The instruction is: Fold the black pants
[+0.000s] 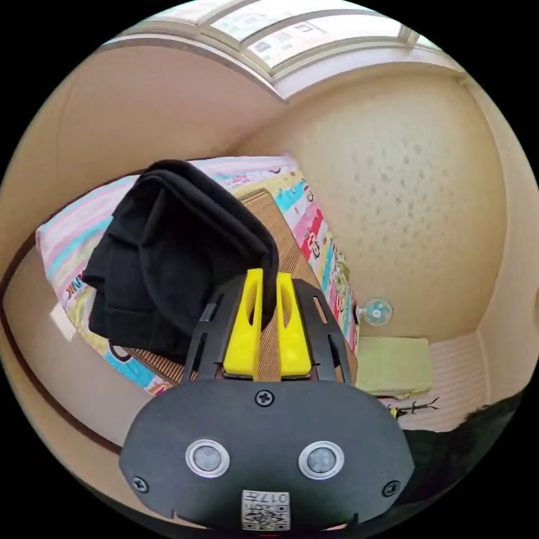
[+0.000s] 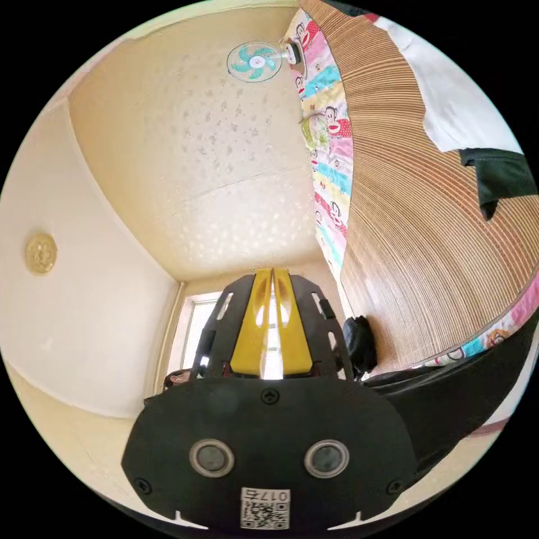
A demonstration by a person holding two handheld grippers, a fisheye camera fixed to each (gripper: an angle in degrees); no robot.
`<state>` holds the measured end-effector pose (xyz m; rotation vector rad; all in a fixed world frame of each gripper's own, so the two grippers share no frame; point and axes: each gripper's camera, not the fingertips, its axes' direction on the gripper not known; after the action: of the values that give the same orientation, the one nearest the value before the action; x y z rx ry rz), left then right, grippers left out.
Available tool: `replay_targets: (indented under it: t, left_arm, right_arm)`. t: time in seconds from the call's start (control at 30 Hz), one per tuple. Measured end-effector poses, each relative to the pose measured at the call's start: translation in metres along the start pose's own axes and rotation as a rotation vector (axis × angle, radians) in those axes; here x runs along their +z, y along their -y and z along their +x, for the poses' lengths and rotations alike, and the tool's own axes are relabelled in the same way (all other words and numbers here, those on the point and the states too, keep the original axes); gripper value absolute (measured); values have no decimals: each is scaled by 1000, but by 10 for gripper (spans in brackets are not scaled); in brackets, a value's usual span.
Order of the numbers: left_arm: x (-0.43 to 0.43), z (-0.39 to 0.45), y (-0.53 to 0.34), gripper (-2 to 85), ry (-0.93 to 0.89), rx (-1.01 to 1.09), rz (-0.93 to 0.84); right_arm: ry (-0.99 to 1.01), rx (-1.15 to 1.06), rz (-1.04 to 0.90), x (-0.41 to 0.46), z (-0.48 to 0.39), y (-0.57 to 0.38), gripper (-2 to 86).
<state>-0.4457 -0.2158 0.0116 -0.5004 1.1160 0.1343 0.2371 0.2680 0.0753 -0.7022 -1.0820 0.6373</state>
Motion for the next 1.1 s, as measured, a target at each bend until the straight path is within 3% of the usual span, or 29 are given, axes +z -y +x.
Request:
replay_targets:
  t: [0.07, 0.2, 0.27, 0.37, 0.53, 0.67, 0.77, 0.83, 1.0, 1.1]
  left_arm:
    - [36, 76, -24, 44, -44, 270, -189]
    - [118, 157, -89, 34, -112, 575, -548]
    - [161, 189, -147, 14, -138, 779, -764]
    - [180, 197, -196, 4, -265, 863, -952]
    - [158, 123, -183, 54, -404, 477, -853]
    - [112, 23, -154, 92, -399, 158, -626]
    - [82, -31, -143, 143, -283, 1, -488]
    - [74, -56, -140, 151, -203, -65, -446]
    - [96, -116, -139, 168, -149, -301, -358]
    - [115, -160, -155, 166, -142, -589, -266]
  right_arm:
    - [-45, -28, -176, 64, -8, 9, 8]
    - [-257, -40, -526, 186, -6, 16, 11]
    - [-500, -89, -801, 281, 8, 5, 17]
    - [-752, -218, -1163, 405, 43, -42, 47]
    - [-943, -496, -1572, 566, 118, -167, 143]
    - [-992, -654, -1643, 643, 179, -245, 181]
    - [-750, -439, -1801, 657, 218, -280, 145]
    - [-790, -409, -1786, 649, 234, -299, 130]
    - [-796, -572, -1714, 609, 221, -350, 131]
    - [-783, -722, -1674, 583, 196, -380, 163]
